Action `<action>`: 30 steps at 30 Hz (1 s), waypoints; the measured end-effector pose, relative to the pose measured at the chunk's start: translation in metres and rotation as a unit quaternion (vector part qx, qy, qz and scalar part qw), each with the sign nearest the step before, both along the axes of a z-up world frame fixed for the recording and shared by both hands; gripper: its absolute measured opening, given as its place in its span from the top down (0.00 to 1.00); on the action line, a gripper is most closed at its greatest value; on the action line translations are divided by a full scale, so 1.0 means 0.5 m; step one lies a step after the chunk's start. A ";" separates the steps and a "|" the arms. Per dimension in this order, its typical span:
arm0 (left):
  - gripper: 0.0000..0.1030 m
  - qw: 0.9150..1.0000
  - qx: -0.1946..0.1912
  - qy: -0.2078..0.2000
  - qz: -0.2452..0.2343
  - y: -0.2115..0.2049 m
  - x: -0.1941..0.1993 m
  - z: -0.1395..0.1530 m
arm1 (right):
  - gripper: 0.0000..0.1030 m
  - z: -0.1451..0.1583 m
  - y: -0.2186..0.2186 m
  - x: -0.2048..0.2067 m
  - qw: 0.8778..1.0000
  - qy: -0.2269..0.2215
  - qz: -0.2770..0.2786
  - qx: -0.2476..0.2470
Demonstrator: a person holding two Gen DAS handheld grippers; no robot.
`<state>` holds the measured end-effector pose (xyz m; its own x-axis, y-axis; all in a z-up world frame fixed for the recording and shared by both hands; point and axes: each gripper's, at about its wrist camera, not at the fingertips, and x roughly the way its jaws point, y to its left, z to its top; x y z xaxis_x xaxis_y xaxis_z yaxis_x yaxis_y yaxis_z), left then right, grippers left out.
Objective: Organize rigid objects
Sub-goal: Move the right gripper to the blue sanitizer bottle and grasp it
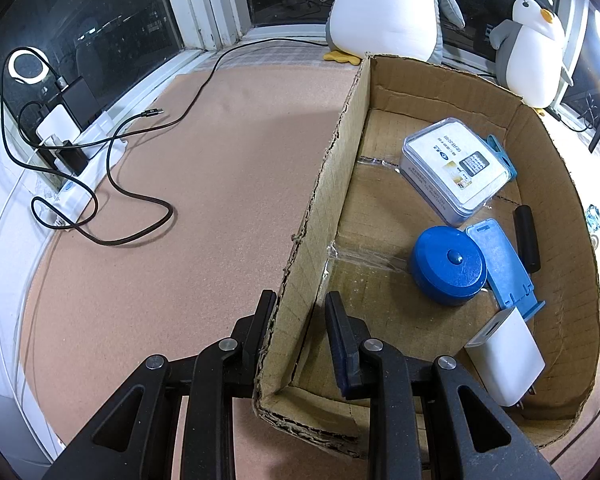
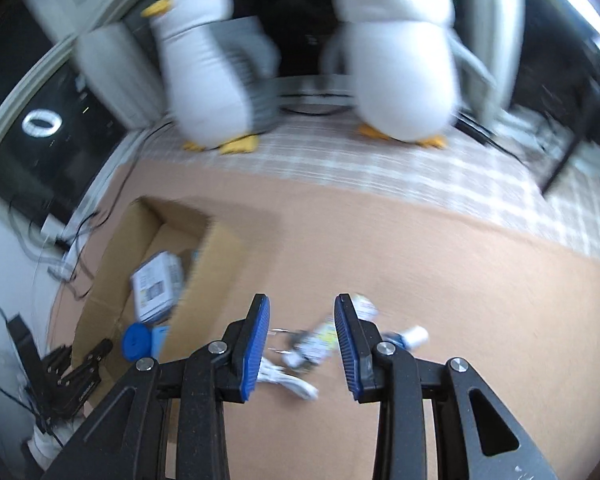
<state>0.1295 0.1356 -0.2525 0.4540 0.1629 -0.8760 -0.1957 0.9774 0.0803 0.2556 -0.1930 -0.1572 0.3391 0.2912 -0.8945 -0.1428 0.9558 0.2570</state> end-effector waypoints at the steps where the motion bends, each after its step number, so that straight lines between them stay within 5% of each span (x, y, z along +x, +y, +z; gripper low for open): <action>1: 0.75 1.000 0.000 0.000 0.000 0.000 0.000 0.000 | 0.67 -0.006 -0.013 0.001 1.000 0.007 -0.012 0.002; 14: 0.75 1.000 -0.002 -0.001 0.000 -0.001 0.001 0.000 | 0.62 -0.109 -0.091 0.006 0.986 0.113 -0.123 0.012; 21: 0.75 1.000 -0.004 -0.002 0.000 -0.003 0.003 0.000 | 0.62 -0.132 -0.069 0.013 0.985 0.123 -0.122 0.000; 30: 0.75 1.000 -0.005 -0.002 0.000 -0.003 0.003 0.000 | 0.69 -0.143 -0.035 0.027 0.988 0.110 -0.080 -0.075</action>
<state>0.1312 0.1341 -0.2524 0.4578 0.1547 -0.8755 -0.1961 0.9781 0.0703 0.2689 -0.2107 -0.2285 0.1627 0.1075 -0.9808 0.0559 0.9914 0.1179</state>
